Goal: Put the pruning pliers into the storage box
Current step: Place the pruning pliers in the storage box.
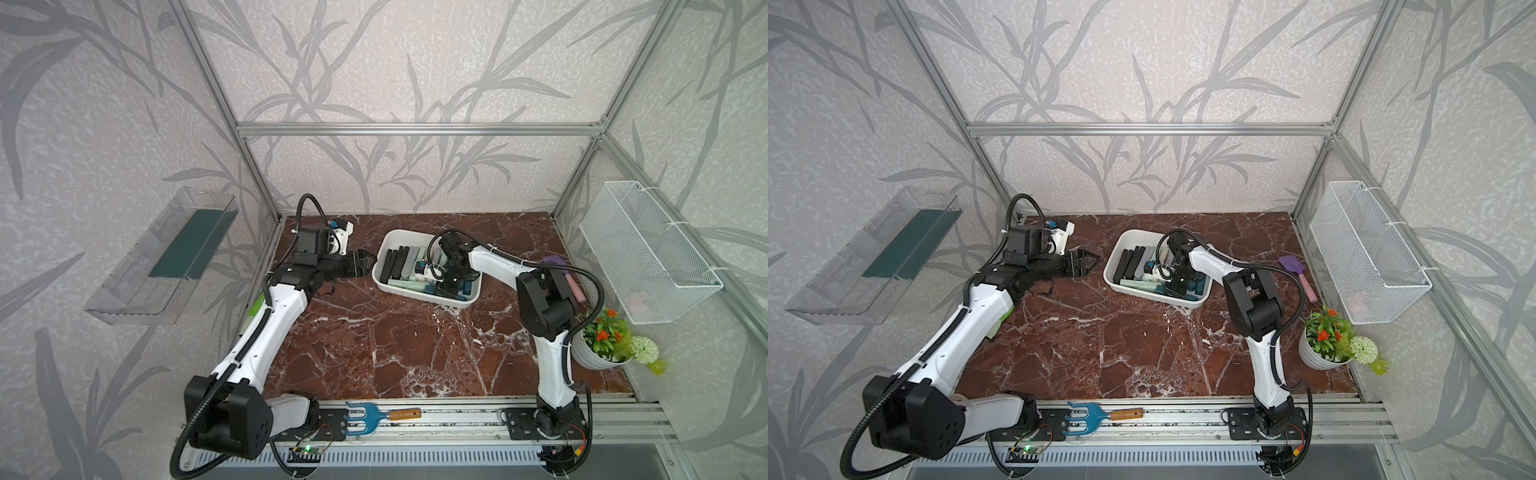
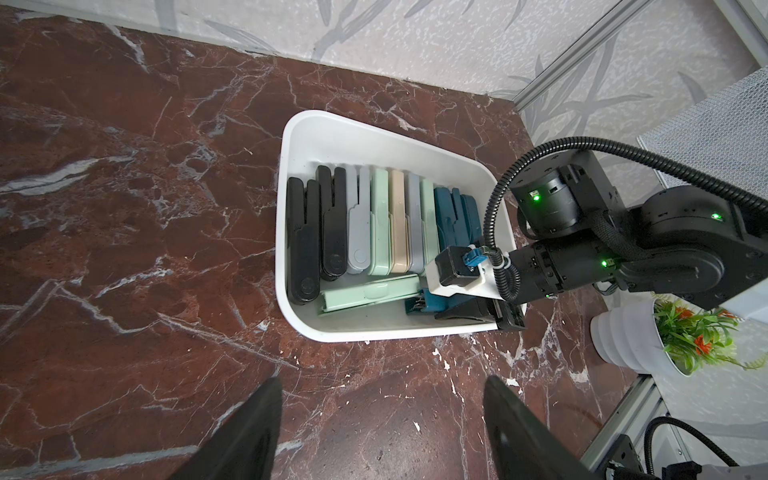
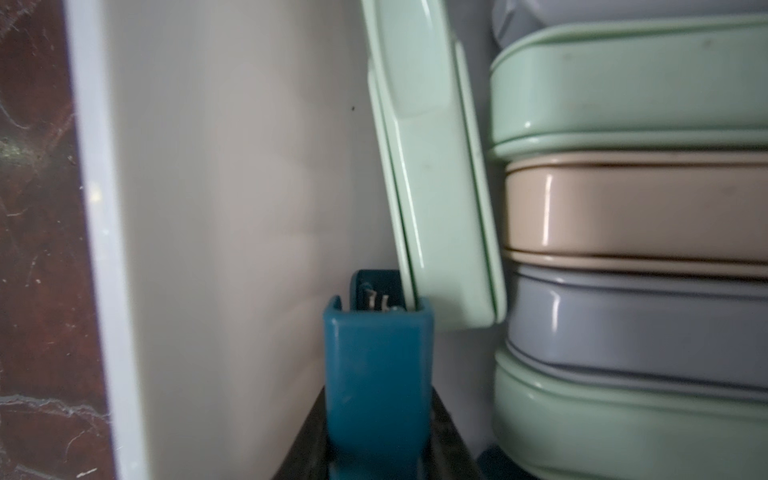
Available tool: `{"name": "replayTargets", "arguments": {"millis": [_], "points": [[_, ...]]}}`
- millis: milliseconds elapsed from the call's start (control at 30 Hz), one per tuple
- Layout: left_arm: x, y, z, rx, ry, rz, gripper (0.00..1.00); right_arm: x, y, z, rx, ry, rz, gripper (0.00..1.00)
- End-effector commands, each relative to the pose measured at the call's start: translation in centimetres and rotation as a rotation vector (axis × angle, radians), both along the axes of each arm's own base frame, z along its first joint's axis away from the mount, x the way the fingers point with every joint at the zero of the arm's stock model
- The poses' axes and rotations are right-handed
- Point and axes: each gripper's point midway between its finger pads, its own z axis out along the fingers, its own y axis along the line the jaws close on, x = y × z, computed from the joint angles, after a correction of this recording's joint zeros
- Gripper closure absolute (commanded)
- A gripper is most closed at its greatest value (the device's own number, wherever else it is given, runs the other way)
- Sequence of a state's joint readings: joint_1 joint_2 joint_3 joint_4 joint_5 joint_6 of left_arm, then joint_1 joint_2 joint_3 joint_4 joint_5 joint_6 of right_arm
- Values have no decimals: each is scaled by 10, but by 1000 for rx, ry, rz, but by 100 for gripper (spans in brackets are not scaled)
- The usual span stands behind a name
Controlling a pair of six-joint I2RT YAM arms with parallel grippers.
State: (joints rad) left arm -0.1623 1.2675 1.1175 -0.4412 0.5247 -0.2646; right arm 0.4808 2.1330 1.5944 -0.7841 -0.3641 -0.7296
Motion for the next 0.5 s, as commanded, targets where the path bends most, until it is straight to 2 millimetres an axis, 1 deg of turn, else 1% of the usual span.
{"name": "replayTargets", "arguments": {"millis": [0, 67, 133, 467], "points": [[-1, 0, 2, 2, -6, -10, 24, -31, -18, -39, -126, 131, -27, 91], [-1, 0, 2, 5, -5, -10, 24, -31, -20, -43, -136, 128, -29, 90], [-1, 1, 3, 7, -7, -8, 24, -31, -20, -42, -149, 121, -27, 87], [0, 1, 3, 3, -10, -9, 24, -30, -21, -12, -150, 51, -12, 68]]}}
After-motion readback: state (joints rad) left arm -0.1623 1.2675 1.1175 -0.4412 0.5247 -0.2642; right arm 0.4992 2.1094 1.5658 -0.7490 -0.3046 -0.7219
